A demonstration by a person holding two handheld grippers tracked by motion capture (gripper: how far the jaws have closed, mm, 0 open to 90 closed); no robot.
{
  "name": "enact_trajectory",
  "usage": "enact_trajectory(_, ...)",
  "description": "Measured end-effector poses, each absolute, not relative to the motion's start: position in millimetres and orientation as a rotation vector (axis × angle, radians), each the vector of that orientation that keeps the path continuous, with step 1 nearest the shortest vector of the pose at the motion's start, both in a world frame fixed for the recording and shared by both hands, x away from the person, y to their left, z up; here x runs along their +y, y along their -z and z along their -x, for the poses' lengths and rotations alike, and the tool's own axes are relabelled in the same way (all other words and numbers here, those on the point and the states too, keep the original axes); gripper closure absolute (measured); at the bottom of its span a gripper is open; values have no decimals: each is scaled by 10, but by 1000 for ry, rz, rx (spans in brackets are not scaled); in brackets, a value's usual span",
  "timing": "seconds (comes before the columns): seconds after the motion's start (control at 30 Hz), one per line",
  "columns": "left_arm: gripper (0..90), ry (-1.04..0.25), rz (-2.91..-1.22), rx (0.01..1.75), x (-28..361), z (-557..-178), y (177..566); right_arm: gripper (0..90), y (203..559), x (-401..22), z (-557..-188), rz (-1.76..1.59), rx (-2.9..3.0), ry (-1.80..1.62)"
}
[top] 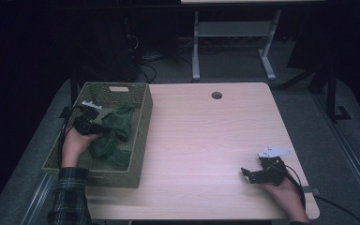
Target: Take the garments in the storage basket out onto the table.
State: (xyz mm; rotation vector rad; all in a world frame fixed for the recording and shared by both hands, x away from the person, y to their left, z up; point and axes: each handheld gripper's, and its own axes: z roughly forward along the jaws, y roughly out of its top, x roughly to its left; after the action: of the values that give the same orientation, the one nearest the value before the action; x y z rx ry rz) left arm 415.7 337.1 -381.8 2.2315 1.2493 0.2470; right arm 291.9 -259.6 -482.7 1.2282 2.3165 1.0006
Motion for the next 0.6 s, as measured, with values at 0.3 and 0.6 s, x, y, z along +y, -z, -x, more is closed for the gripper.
enact_trajectory(0.3,850,-269,-2102,1204,3367,-4048,3533,86,4827,-2596,-2919,-1228,2316,-1001)
enact_trajectory(0.6,850,-295,-2005,1156,3332,-3934,3306,86,4827,-2596,-2919,-1229,2317,-1000)
